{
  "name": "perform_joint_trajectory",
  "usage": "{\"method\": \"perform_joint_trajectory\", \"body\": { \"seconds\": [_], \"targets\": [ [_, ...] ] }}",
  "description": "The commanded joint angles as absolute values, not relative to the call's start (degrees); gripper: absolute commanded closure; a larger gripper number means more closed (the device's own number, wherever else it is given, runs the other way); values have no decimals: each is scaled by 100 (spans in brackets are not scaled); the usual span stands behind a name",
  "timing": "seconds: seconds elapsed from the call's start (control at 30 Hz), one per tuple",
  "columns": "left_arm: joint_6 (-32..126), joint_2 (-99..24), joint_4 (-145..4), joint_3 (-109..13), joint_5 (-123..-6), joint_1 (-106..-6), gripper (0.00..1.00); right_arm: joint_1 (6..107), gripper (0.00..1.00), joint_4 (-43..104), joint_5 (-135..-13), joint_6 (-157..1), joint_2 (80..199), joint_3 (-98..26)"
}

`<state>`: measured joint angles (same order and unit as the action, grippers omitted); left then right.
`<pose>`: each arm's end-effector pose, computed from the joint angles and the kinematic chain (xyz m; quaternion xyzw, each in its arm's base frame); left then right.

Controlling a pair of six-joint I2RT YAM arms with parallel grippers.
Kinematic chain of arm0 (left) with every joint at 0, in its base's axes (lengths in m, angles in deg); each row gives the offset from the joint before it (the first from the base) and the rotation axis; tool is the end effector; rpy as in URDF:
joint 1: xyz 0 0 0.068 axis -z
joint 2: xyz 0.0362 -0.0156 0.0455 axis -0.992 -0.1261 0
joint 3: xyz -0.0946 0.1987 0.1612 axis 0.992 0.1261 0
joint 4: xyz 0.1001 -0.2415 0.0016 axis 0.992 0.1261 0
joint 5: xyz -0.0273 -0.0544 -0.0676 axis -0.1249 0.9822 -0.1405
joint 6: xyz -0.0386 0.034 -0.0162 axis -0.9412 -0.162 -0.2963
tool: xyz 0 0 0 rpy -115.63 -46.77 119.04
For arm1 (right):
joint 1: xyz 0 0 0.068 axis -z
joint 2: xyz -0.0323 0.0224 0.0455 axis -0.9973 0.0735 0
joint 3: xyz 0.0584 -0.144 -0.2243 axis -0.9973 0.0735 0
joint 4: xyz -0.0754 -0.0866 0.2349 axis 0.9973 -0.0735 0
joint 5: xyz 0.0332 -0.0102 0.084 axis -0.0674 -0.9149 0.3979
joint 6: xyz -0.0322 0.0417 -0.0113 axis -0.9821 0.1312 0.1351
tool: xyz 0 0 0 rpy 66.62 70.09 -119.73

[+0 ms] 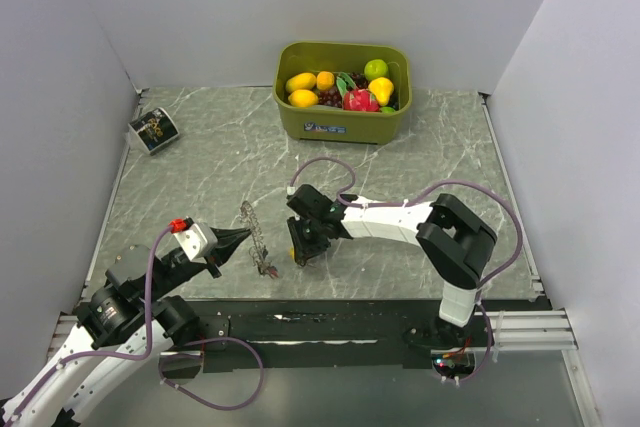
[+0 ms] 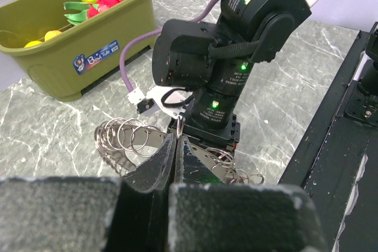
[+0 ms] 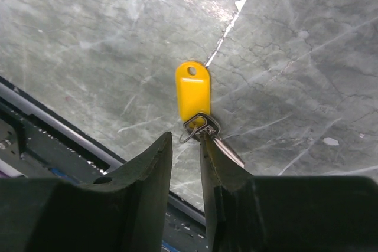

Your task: Put the keys on the keyring

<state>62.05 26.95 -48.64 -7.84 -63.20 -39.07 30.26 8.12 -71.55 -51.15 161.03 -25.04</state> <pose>0.0509 -0.0567 0.3106 0.3341 0.6127 -0.2968 0.6518 0.1990 0.3006 0.1702 -0.2050 0.9434 0.2331 0.1167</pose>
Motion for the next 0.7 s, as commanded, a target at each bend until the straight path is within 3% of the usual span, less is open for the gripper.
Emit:
{"method": "perform_joint_trajectory", "body": {
  "seconds": [0.0,0.27,0.47,0.67],
  "targets": [
    [6256,2771,-5243,-855,-6230,-3916,99,2980,67,750,-7204,-5113,16187,-2673],
    [6256,2780,-5235,-855,-6230,-3916,99,2954,73,776,-7133,-5105,16319,-2708],
    [6265,2780,-5234,-855,-6221,-3916,99,2954,100,847,-7151,-5114,16205,-2647],
    [6274,2763,-5235,-863,-6178,-3916,99,2954,100,987,-7247,-5131,15863,-2454]
  ]
}}
